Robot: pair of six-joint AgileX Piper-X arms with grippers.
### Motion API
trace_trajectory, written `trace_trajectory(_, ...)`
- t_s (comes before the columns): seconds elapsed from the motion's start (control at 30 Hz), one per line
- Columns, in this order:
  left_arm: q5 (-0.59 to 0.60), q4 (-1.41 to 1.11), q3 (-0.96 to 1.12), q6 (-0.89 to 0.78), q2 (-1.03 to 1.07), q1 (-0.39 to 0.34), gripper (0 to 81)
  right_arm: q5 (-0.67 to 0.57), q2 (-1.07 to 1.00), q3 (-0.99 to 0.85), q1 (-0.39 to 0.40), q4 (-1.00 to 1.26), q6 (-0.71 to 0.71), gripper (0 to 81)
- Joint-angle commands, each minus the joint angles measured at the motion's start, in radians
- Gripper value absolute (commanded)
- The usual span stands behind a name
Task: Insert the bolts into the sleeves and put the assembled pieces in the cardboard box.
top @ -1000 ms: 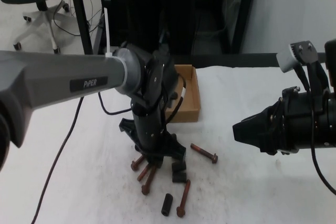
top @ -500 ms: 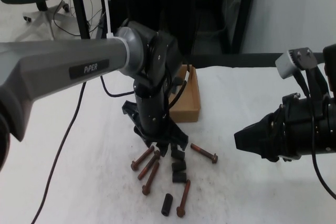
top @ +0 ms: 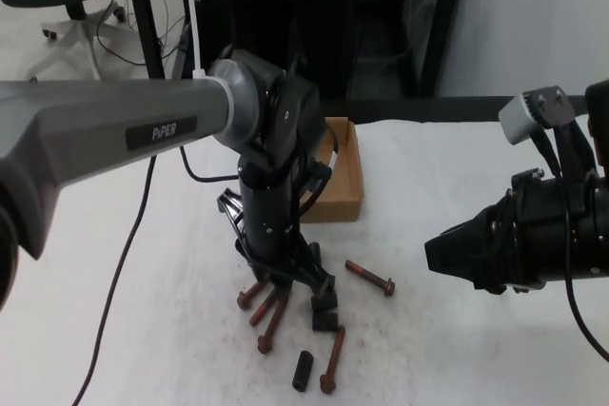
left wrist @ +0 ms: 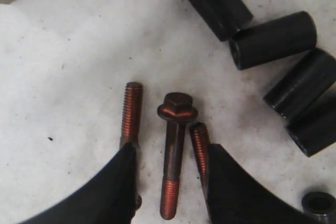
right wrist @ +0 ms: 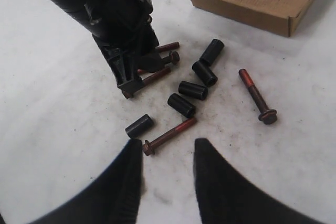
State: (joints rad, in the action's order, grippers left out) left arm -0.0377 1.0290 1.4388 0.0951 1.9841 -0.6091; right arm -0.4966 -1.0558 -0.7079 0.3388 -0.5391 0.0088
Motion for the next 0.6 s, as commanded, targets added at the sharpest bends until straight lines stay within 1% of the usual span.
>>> trace_trajectory(0.0,0.000,-0.031,-0.005,0.018,0.004,0.000,37.3,-0.003,0.002,-0.007,-0.002,-0.003,-0.009,32.0)
trace_trajectory(0.13,0.025,-0.060,-0.005,0.018,0.004,0.000,37.3,-0.003,0.002,-0.007,-0.002,-0.003,-0.009,32.0)
trace_trajectory(0.3,0.024,-0.072,-0.005,0.018,0.007,0.000,37.3,-0.003,0.002,-0.007,-0.002,-0.003,-0.009,32.0)
trace_trajectory(0.37,0.024,-0.072,-0.005,0.018,0.007,0.000,35.5,-0.003,0.002,-0.007,-0.002,-0.003,-0.009,32.0)
trace_trajectory(0.47,0.024,-0.060,-0.005,0.018,0.007,0.000,29.9,-0.003,0.002,-0.007,-0.002,-0.003,-0.009,32.0)
trace_trajectory(0.57,0.024,-0.058,-0.005,0.018,0.007,0.000,28.9,-0.003,0.002,-0.007,-0.002,-0.003,-0.009,32.0)
